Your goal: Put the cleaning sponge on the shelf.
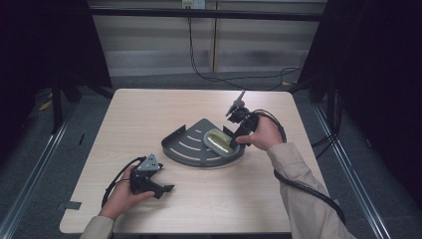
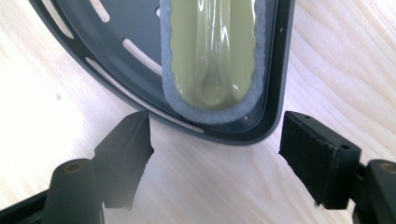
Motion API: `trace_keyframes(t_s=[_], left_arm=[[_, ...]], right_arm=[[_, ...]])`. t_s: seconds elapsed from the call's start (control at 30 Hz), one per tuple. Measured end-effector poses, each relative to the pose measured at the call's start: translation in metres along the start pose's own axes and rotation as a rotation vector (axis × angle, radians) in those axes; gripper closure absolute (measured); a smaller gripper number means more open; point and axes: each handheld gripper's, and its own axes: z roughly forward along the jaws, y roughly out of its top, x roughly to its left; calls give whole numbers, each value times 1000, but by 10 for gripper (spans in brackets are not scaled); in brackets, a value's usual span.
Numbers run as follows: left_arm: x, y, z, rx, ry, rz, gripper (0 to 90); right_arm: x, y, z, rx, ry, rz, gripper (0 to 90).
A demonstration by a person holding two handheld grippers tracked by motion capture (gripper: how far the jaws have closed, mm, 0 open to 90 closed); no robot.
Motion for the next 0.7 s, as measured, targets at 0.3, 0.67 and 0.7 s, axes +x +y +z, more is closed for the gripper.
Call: trace_keyframes(t_s=[0.3,0.67,0.7], left_arm=[[0,0,0,0,-1,1,97],[0,0,0,0,0,1,97],[0,0,0,0,0,1,97]], right_arm=[[-6,-22,-10,-17,5,3,237],[-9,-45,-14,-21,21,-35,234],[-9,-47,-13,-13,20,-37,234]])
